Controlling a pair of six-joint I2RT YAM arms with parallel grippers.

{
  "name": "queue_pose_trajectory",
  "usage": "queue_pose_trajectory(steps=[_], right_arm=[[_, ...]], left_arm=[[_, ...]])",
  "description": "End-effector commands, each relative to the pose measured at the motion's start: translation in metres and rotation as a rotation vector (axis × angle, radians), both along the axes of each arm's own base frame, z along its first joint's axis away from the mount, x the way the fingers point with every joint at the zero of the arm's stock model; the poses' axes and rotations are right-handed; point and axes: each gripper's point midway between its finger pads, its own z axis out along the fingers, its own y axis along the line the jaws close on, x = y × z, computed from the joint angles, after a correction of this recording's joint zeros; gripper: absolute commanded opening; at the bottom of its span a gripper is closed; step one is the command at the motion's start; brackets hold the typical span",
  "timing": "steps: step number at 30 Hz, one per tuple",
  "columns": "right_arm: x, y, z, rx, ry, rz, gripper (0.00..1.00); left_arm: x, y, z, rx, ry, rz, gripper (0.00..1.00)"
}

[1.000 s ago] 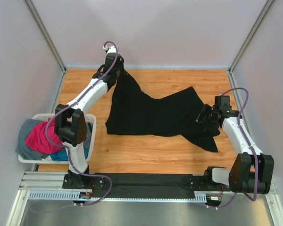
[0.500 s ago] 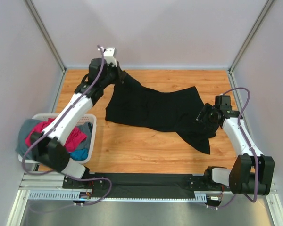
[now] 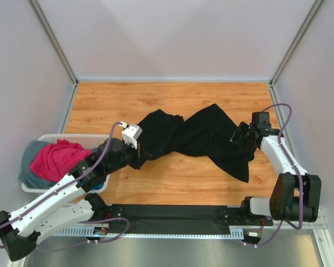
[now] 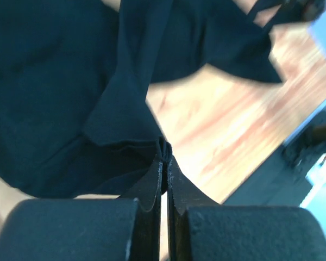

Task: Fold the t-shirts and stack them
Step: Flatten the tshirt out

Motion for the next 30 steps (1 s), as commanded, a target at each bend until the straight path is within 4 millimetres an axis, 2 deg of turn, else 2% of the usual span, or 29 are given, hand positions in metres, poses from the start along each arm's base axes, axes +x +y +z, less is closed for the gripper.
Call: queue_pose_trajectory(steps=[1, 6, 10, 12, 13, 15, 16, 18, 19, 22, 23, 24, 25, 27, 30], right_arm=[[0.014, 0.003, 0.006, 0.016, -0.044, 0.002, 0.66], [0.011, 0.0, -0.004, 0.002, -0.018, -0.009, 0.66], [0.008, 0.001, -0.008, 0.011, -0.009, -0.021, 0.66], [0.009, 0.001, -0.006, 0.008, -0.015, -0.02, 0.66], [0.01, 0.001, -0.005, 0.009, -0.017, -0.021, 0.66], [0.014, 0.002, 0.0, 0.014, -0.026, -0.02, 0.66], [0.017, 0.002, 0.002, 0.016, -0.034, -0.019, 0.66], [0.025, 0.005, 0.013, 0.033, -0.06, -0.015, 0.66], [0.029, 0.007, 0.018, 0.035, -0.074, -0.009, 0.66], [0.041, 0.018, 0.039, 0.025, -0.136, 0.026, 0.67], [0.04, 0.037, 0.045, 0.02, -0.151, 0.084, 0.68], [0.043, 0.04, 0.049, 0.007, -0.165, 0.09, 0.68], [0.049, 0.045, 0.057, 0.011, -0.186, 0.099, 0.68], [0.054, 0.059, 0.06, 0.033, -0.193, 0.124, 0.68], [0.068, 0.08, 0.062, 0.06, -0.211, 0.149, 0.68]], left_arm=[[-0.016, 0.008, -0.023, 0.008, 0.109, 0.061, 0.0], [-0.031, 0.001, -0.045, 0.029, 0.233, 0.059, 0.0], [-0.048, -0.014, -0.06, 0.082, 0.268, -0.008, 0.0], [-0.068, -0.03, -0.067, 0.149, 0.264, -0.117, 0.0], [-0.072, -0.035, -0.063, 0.164, 0.248, -0.145, 0.0], [-0.078, -0.041, -0.073, 0.251, 0.226, -0.198, 0.0], [-0.086, -0.051, -0.067, 0.262, 0.205, -0.247, 0.0], [-0.093, -0.061, -0.076, 0.335, 0.177, -0.308, 0.0], [-0.093, -0.068, -0.071, 0.336, 0.164, -0.324, 0.0], [-0.097, -0.085, -0.081, 0.37, 0.147, -0.383, 0.0], [-0.101, -0.09, -0.083, 0.369, 0.153, -0.411, 0.0], [-0.103, -0.094, -0.089, 0.393, 0.153, -0.436, 0.0], [-0.105, -0.1, -0.085, 0.391, 0.146, -0.456, 0.0], [-0.108, -0.1, -0.087, 0.431, 0.143, -0.477, 0.0], [-0.107, -0.103, -0.078, 0.424, 0.112, -0.485, 0.0]])
